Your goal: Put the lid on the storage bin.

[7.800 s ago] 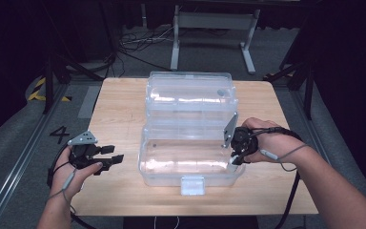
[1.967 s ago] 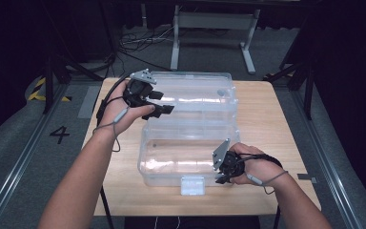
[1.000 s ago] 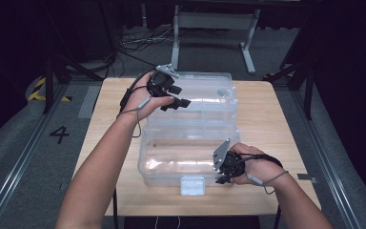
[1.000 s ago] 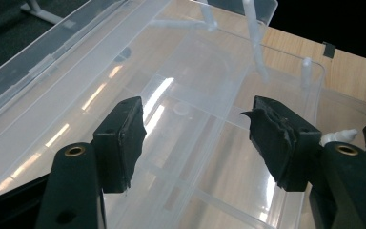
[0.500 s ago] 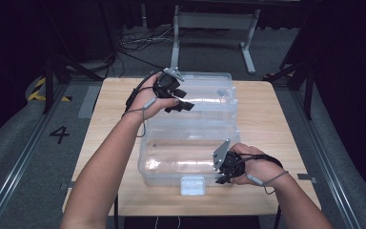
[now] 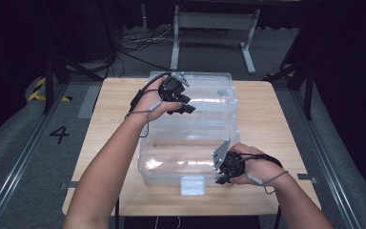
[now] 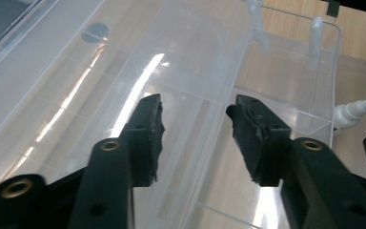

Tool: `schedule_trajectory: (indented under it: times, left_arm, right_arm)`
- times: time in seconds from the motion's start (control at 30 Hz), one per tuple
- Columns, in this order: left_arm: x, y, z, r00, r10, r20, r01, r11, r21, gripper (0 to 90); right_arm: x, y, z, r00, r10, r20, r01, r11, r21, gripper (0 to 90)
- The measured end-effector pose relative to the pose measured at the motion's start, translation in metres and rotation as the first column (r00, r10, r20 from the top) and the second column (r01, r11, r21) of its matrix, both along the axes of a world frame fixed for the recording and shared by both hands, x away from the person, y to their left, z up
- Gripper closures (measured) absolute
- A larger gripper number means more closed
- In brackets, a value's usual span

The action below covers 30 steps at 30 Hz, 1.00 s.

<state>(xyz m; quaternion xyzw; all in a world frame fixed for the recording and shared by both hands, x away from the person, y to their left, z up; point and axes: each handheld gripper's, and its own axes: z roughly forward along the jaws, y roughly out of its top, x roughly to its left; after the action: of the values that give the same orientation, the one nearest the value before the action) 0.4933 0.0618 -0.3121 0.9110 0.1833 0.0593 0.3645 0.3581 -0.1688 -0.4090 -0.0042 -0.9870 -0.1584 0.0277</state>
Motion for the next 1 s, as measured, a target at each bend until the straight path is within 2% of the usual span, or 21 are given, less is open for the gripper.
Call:
schedule_trajectory:
  times: [0.13,0.2,0.27,0.5,1.0]
  left_arm:
    - [-0.002,-0.002,0.001,0.9994,-0.031,-0.015,0.031,0.9995,0.004,74.4]
    - [-0.003,-0.003,0.002,0.9995,-0.030,-0.003,0.030,0.9994,0.019,77.0]
    - [-0.003,-0.003,0.002,0.9996,-0.027,-0.009,0.027,0.9996,0.012,79.4]
    - [-0.005,-0.001,0.003,0.9985,-0.040,-0.038,0.040,0.9992,-0.003,82.3]
    - [-0.021,-0.002,0.010,0.9974,-0.069,-0.021,0.069,0.9973,0.024,83.6]
  right_arm:
    - [0.000,0.000,0.000,1.0000,-0.004,0.000,0.004,1.000,-0.005,81.3]
    - [0.000,0.000,0.000,1.0000,-0.004,0.001,0.004,1.000,-0.006,81.3]
    - [0.000,0.000,0.000,1.0000,0.002,0.001,-0.002,1.000,-0.001,81.3]
    - [0.000,0.000,-0.001,1.0000,0.005,0.002,-0.005,1.000,0.000,81.3]
    - [0.000,-0.001,-0.001,1.0000,0.003,0.008,-0.003,1.000,0.004,81.5]
